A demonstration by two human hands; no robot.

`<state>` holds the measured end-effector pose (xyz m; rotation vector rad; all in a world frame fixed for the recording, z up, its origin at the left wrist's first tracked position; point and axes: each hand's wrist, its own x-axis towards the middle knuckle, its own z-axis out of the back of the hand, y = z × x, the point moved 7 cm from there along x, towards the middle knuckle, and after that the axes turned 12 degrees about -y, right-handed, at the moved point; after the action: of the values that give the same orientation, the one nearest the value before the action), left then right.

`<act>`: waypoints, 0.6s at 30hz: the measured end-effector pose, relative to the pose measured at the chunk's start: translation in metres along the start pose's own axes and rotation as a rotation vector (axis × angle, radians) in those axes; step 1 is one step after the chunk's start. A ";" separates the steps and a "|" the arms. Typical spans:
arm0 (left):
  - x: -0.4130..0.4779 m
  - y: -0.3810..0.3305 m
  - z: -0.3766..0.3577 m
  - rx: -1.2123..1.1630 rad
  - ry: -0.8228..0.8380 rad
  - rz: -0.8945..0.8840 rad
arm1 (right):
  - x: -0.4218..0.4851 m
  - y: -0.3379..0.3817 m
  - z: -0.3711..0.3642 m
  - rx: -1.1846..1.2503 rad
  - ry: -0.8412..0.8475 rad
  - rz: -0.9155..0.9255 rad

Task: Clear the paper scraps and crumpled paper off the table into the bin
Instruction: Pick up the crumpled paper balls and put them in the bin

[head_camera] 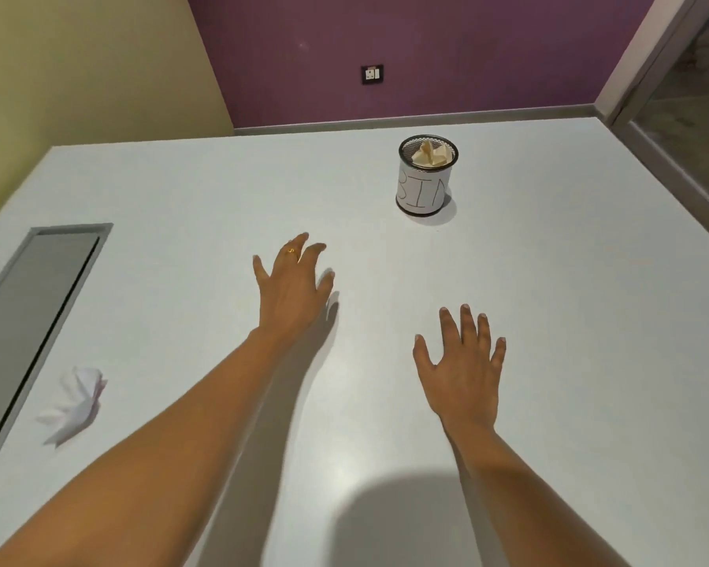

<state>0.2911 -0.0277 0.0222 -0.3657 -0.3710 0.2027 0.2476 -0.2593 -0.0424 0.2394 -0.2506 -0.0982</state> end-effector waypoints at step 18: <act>-0.141 0.182 0.121 0.486 -0.043 0.490 | 0.000 0.001 0.004 0.021 0.016 0.011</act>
<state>0.0922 0.1395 0.0132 0.0354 -0.2578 0.7654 0.2467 -0.2587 -0.0386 0.2598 -0.2373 -0.0824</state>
